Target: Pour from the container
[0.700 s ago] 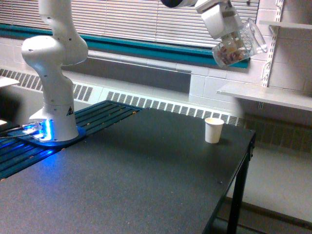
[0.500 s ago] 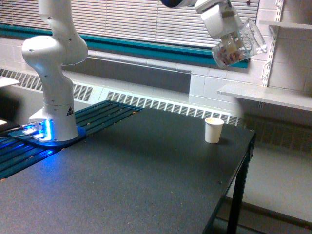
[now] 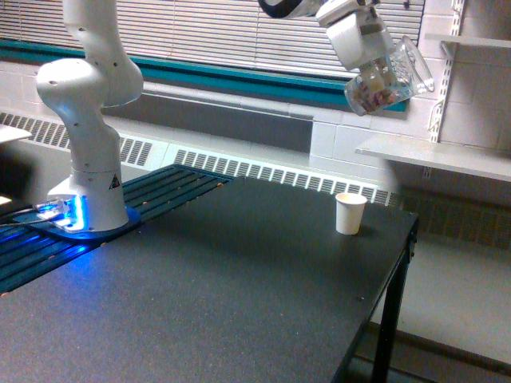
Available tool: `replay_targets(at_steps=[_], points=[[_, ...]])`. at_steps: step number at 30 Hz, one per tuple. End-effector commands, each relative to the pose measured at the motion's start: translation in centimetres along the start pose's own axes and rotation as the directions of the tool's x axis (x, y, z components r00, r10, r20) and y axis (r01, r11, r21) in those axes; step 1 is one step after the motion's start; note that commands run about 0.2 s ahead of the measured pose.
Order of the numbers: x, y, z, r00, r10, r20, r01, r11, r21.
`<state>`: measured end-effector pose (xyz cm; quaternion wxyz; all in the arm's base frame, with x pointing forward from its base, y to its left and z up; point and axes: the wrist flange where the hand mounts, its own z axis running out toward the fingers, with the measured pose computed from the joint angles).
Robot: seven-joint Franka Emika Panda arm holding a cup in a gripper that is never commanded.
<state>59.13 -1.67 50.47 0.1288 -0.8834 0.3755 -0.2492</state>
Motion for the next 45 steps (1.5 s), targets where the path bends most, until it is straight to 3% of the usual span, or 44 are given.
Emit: replay_targets(at_steps=[1, 12, 25, 45], points=[[-3.4, -2.1, -0.4, 0.994, -0.11, 0.002, 0.11, 0.994, 0.024], [-8.6, -2.2, 0.0, 0.973, -0.227, 0.033, 0.226, 0.974, 0.036], [-15.5, -0.9, 1.3, 0.939, -0.327, 0.106, 0.323, 0.945, 0.059], [-25.4, -0.2, 5.0, 0.853, -0.475, 0.218, 0.472, 0.879, 0.066]])
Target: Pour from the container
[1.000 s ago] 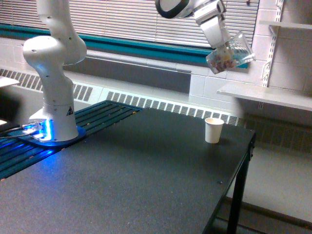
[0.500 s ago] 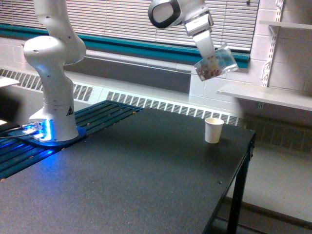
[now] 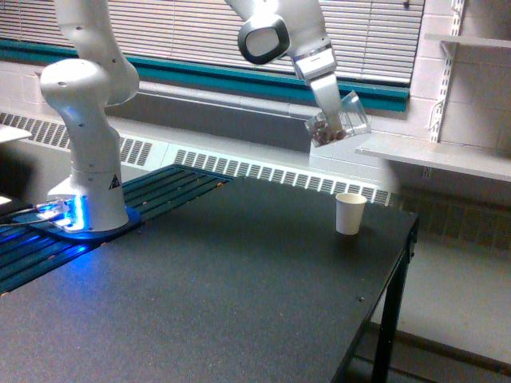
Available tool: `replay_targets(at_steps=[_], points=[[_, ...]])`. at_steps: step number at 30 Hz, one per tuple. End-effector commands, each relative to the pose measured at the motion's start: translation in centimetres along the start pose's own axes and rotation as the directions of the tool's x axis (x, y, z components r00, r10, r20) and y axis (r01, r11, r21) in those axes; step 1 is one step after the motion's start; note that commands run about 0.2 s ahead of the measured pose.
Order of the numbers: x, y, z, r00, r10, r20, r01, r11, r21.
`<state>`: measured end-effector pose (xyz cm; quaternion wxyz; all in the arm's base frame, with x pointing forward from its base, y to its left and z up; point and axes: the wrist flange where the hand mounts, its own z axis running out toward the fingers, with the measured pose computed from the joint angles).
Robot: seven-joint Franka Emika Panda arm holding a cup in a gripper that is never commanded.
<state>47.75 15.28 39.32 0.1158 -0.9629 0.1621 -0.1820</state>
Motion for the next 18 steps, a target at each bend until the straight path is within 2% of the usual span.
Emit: replay_targets(at_steps=[1, 11, 18], points=[[-2.3, -1.1, 1.8, 0.997, -0.074, 0.036, 0.075, 0.997, -0.005], [-5.1, -2.0, 4.8, 0.987, -0.127, 0.101, 0.13, 0.991, -0.031], [-6.7, -3.0, 7.2, 0.974, -0.166, 0.154, 0.176, 0.983, -0.054]])
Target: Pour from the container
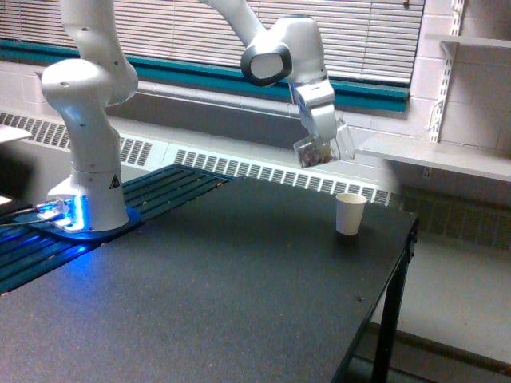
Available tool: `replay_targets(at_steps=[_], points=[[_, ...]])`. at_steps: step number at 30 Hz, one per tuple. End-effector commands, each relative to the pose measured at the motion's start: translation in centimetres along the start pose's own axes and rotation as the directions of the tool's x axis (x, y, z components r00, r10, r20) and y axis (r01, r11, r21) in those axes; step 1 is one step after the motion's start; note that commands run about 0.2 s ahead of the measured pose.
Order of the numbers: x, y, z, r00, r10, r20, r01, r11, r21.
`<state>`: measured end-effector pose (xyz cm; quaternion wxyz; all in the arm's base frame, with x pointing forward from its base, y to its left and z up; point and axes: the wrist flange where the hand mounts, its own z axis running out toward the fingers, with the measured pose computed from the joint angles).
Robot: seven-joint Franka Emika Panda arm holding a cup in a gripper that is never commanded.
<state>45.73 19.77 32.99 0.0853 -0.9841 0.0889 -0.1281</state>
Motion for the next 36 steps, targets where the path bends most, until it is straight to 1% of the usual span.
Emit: replay_targets(at_steps=[1, 8, 16, 23, 27, 36], points=[[-1.0, -1.6, 1.8, 0.999, -0.031, 0.037, 0.032, 0.999, -0.015], [-2.0, -3.2, 4.1, 0.994, -0.071, 0.081, 0.075, 0.996, -0.04], [-2.6, -5.0, 6.2, 0.987, -0.11, 0.114, 0.117, 0.991, -0.06], [-2.1, -6.3, 7.0, 0.983, -0.136, 0.121, 0.145, 0.987, -0.074], [-1.5, -6.9, 7.1, 0.983, -0.15, 0.109, 0.16, 0.983, -0.086], [-0.6, -7.3, 7.3, 0.982, -0.162, 0.101, 0.172, 0.98, -0.101]])
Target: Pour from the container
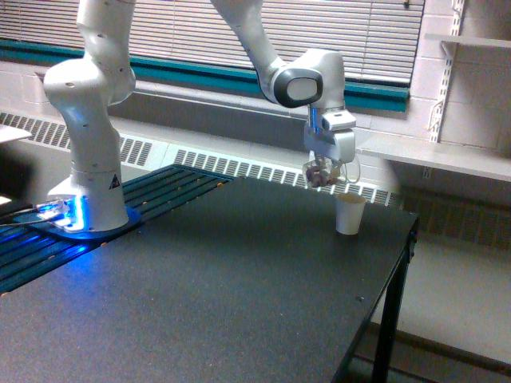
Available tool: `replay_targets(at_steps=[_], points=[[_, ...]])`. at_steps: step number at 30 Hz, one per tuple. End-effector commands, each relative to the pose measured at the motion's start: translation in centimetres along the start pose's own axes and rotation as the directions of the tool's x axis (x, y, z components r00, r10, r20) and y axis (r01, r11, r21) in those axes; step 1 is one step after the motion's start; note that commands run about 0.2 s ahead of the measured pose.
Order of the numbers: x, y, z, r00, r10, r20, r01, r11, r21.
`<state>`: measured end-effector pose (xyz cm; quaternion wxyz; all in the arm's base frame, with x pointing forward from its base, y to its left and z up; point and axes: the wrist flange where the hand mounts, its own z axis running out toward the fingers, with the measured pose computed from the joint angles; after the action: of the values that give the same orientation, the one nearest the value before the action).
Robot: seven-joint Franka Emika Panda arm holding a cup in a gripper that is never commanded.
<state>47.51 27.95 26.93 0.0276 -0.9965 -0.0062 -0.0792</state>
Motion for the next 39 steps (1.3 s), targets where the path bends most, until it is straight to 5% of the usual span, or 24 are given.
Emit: replay_targets(at_steps=[1, 39], points=[[0.8, -0.1, -0.2, 1.0, 0.029, -0.011, -0.029, 1.0, -0.009], [0.5, 1.0, 1.3, 0.999, -0.03, 0.036, 0.035, 0.991, -0.127]])
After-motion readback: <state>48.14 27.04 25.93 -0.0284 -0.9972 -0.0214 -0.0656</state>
